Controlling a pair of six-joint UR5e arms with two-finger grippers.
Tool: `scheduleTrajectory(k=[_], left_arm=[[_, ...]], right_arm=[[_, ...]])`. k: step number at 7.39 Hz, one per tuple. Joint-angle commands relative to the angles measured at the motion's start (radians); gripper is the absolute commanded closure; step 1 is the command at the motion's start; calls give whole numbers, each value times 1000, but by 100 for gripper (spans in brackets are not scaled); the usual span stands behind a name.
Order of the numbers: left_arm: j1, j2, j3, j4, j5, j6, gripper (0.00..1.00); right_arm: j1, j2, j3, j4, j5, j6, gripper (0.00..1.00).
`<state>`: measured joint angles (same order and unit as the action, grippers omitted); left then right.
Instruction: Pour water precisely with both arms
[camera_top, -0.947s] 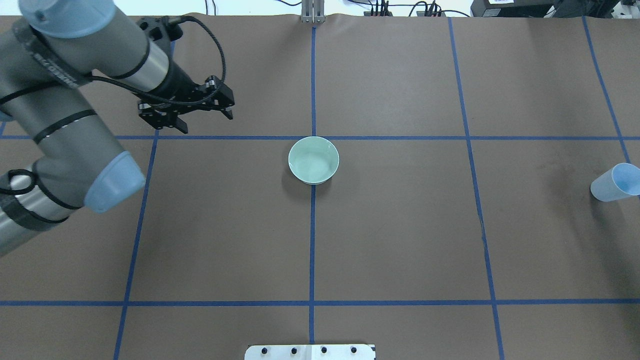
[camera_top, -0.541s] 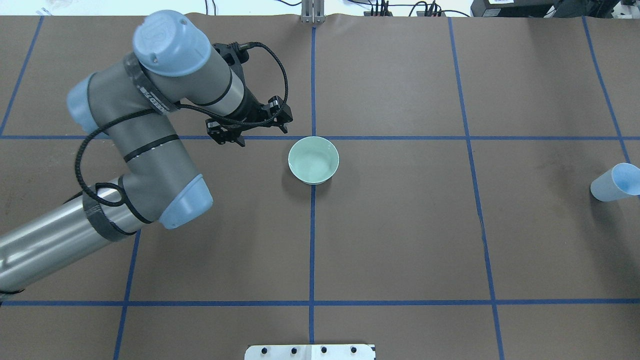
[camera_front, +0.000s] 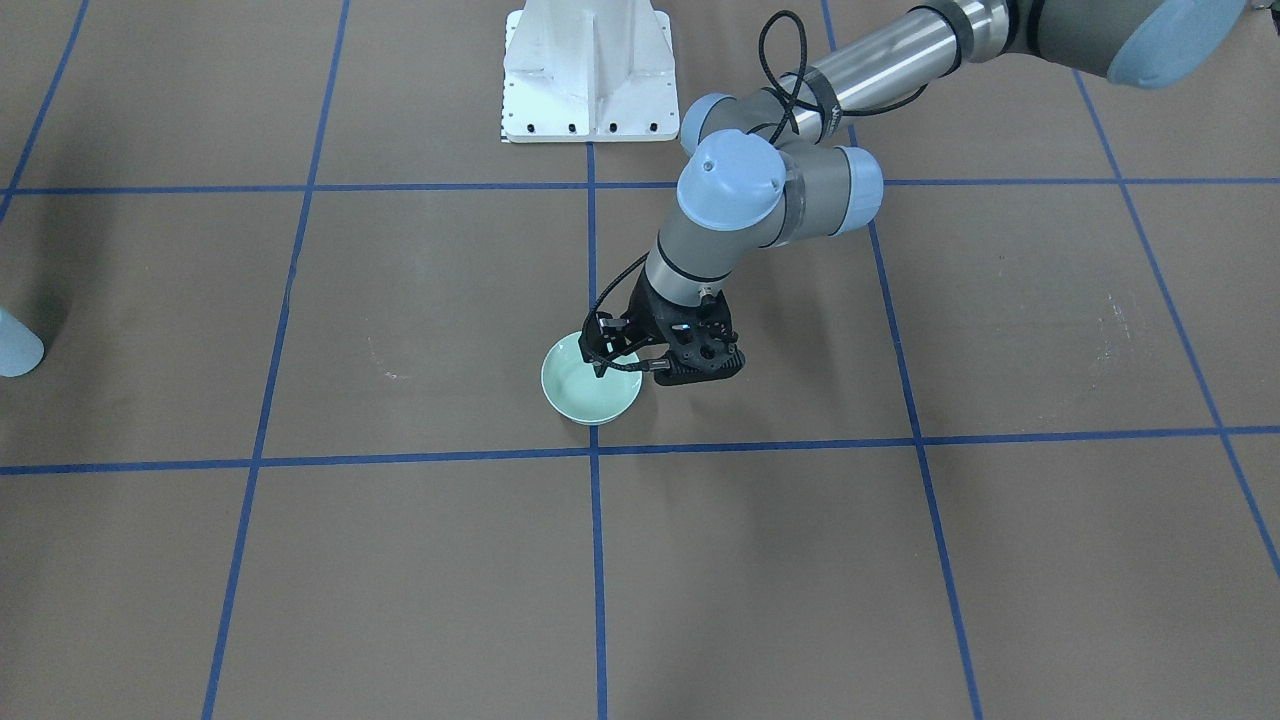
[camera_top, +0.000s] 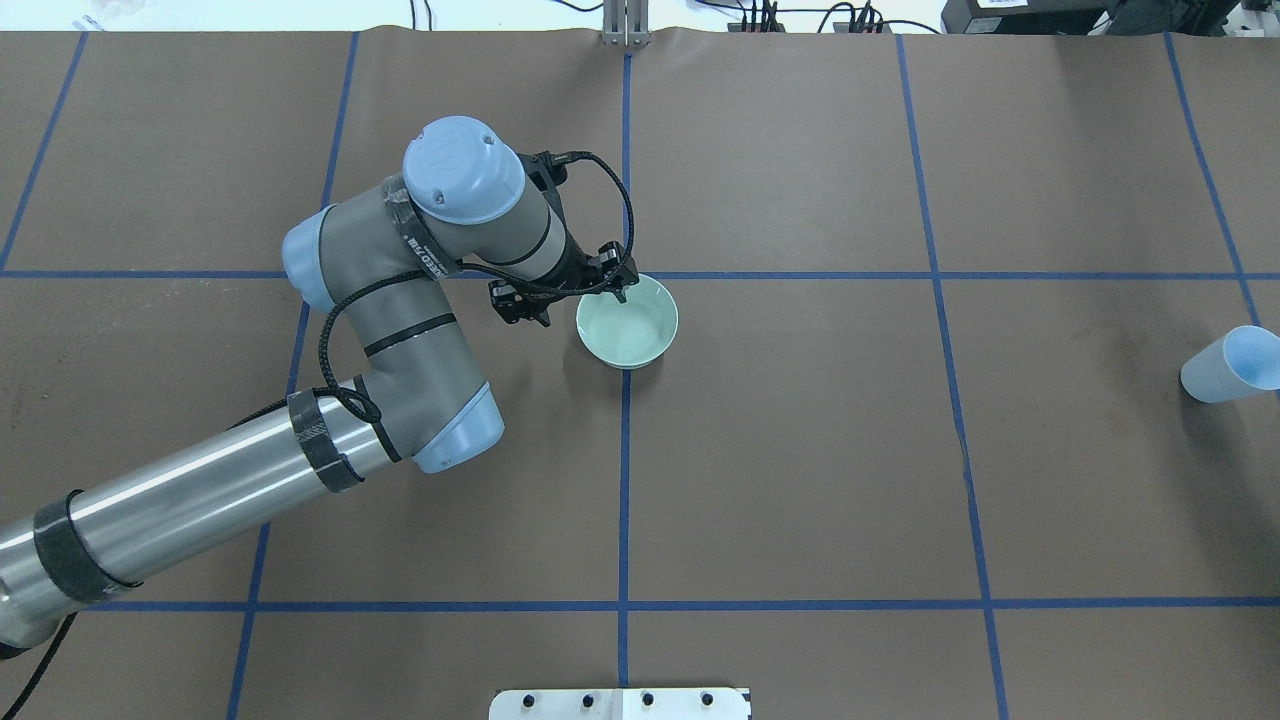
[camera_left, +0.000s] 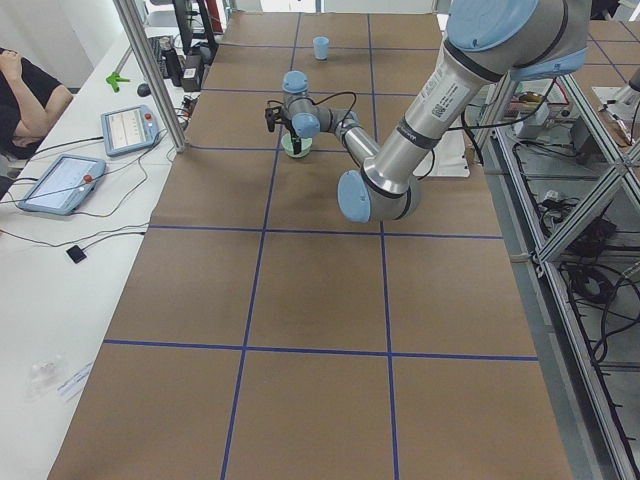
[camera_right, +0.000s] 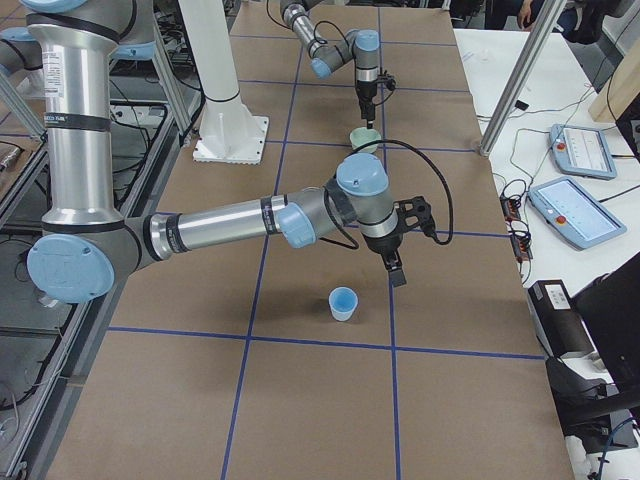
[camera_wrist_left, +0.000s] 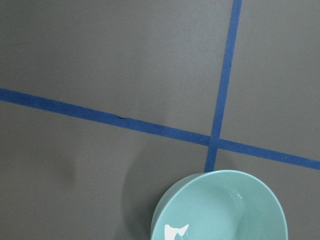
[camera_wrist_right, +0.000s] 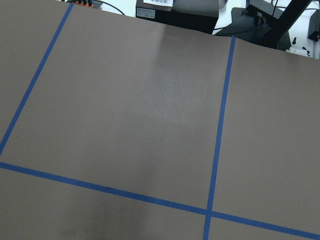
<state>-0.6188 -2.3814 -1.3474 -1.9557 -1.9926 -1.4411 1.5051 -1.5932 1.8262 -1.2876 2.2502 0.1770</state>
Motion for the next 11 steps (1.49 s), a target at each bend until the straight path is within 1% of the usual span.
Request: scheduleTrajectory(k=[1, 3, 4, 5, 6, 8, 9, 10, 11], left_arm=[[23, -5, 43, -5, 2, 4, 2], [28, -5, 62, -5, 2, 7, 26], [28, -5, 62, -5, 2, 8, 57], [28, -7, 60, -2, 6, 7, 92], [28, -7, 60, 0, 21, 8, 100], [18, -39, 54, 30, 11, 8, 100], [-10, -63, 33, 85, -29, 10, 100], [-62, -59, -22, 127, -93, 13, 100], [-125, -42, -86, 179, -150, 46, 100]], right_arm=[[0, 1, -1, -4, 2, -2, 0], [0, 2, 1, -6, 2, -2, 0], [0, 2, -1, -6, 2, -2, 0], [0, 2, 1, -6, 2, -2, 0], [0, 2, 1, -6, 2, -2, 0], [1, 1, 1, -7, 2, -2, 0], [0, -1, -1, -9, 3, -2, 0], [0, -7, 1, -9, 5, -4, 0], [1, -8, -2, -10, 31, -2, 0]])
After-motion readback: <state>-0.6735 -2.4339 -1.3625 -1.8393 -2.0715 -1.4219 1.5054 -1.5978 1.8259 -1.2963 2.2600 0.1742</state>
